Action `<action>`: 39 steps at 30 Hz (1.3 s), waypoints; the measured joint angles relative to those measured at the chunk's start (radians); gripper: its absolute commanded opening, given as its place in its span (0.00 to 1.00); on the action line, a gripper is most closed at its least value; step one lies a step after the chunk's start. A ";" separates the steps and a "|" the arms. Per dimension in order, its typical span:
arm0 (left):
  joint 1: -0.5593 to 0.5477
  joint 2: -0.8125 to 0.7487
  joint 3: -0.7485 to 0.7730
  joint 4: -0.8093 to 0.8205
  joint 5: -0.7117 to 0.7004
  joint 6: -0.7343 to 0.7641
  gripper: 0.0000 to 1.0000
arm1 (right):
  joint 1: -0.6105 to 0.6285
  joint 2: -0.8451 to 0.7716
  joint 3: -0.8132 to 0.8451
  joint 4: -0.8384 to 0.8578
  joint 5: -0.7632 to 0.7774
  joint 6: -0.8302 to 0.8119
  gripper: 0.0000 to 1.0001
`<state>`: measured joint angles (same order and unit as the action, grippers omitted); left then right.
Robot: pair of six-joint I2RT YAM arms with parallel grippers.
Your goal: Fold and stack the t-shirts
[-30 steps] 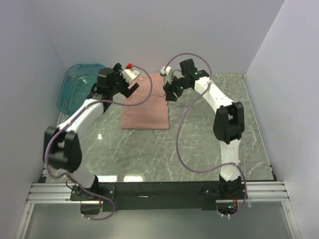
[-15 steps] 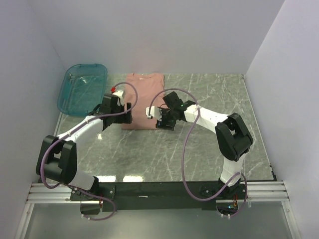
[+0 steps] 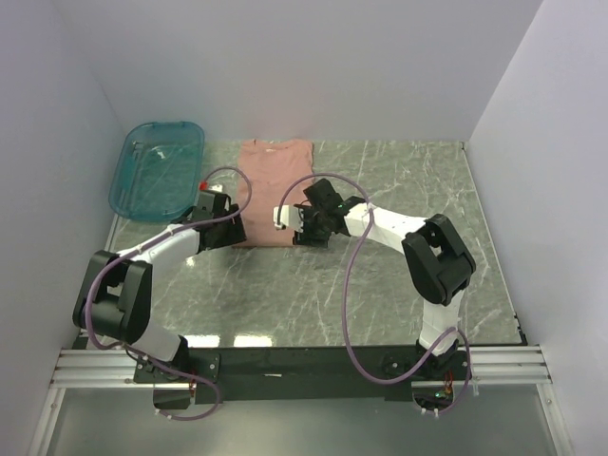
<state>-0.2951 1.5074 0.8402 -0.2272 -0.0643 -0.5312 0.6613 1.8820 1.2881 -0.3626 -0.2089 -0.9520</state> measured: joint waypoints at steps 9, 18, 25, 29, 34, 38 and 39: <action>0.000 -0.054 0.000 -0.050 0.051 0.367 0.65 | -0.013 0.000 -0.003 -0.041 -0.086 -0.096 0.65; 0.027 -0.186 -0.150 0.096 0.283 0.977 0.53 | -0.115 -0.015 -0.005 -0.179 -0.296 -0.293 0.64; 0.042 -0.060 -0.142 0.122 0.409 1.202 0.52 | -0.130 -0.025 -0.005 -0.192 -0.337 -0.357 0.64; 0.042 0.002 -0.074 0.109 0.431 1.277 0.51 | -0.129 -0.025 -0.005 -0.192 -0.343 -0.364 0.63; 0.043 0.061 -0.028 0.106 0.442 1.325 0.46 | -0.126 -0.025 -0.006 -0.190 -0.335 -0.375 0.63; 0.042 0.080 -0.028 0.086 0.441 1.343 0.47 | -0.121 -0.025 -0.019 -0.159 -0.318 -0.378 0.64; 0.042 0.080 -0.029 0.085 0.441 1.347 0.47 | -0.119 -0.025 -0.024 -0.156 -0.312 -0.378 0.64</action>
<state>-0.2531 1.5879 0.8116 -0.1417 0.3767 0.8162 0.5426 1.8568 1.2640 -0.5182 -0.5209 -1.3296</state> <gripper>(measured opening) 0.465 0.634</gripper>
